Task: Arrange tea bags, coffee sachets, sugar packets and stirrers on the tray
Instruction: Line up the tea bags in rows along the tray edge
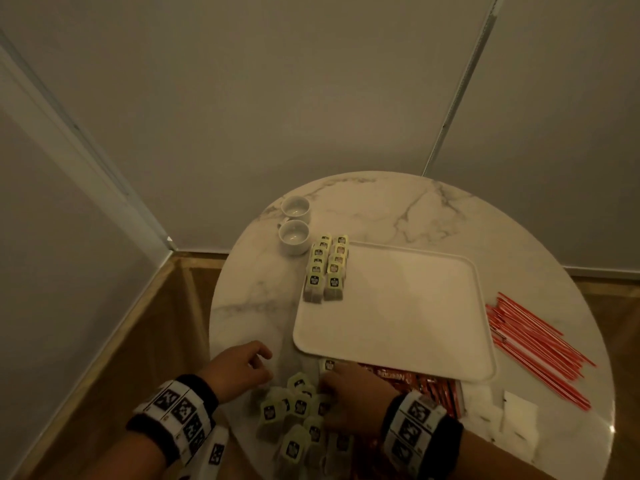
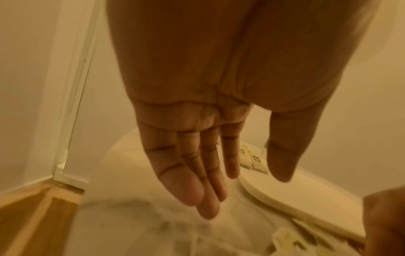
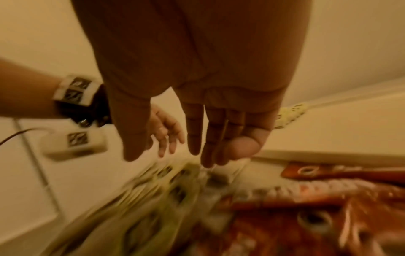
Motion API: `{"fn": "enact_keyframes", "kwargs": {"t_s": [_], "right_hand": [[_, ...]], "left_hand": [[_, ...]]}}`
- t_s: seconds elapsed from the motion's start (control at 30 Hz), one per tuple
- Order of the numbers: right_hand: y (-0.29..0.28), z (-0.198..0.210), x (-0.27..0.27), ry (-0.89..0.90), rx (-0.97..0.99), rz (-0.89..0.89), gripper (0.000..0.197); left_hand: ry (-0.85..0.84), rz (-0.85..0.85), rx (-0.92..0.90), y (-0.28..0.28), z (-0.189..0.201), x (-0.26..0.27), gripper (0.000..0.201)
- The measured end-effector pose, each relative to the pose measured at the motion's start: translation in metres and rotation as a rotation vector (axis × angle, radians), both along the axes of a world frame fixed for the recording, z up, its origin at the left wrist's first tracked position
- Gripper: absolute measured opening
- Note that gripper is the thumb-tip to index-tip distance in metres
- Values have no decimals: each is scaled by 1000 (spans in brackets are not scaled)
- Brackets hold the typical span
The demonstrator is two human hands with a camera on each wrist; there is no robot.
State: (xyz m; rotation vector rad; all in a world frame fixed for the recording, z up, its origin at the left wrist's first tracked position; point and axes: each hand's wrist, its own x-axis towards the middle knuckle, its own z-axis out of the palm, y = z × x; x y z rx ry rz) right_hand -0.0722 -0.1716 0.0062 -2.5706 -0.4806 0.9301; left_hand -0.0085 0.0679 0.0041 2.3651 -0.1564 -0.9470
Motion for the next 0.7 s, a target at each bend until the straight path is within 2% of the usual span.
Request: {"fn": "enact_keyframes", "kwargs": {"t_s": [0.07, 0.13, 0.2, 0.3, 0.37, 0.47, 0.7], "right_hand": [[6, -4, -16, -15, -75, 65, 75], [13, -10, -29, -25, -123, 50, 94], [19, -14, -36, -59, -131, -22, 100], [26, -19, -38, -95, -114, -134, 91], [28, -25, -36, -85, -103, -191, 82], [29, -31, -33, -62, -74, -256, 64], [21, -29, -26, -22, 21, -417, 21]], "left_hand": [[-34, -51, 52, 1, -1, -6, 34], [-76, -106, 95, 1, -3, -13, 46], [-128, -194, 148, -1, -6, -19, 60], [-159, -315, 208, -3, -14, -29, 77], [-169, -371, 232, -5, -20, -34, 78], [-269, -437, 245, -11, -27, -42, 63], [-378, -371, 160, -26, -30, -46, 35]]}}
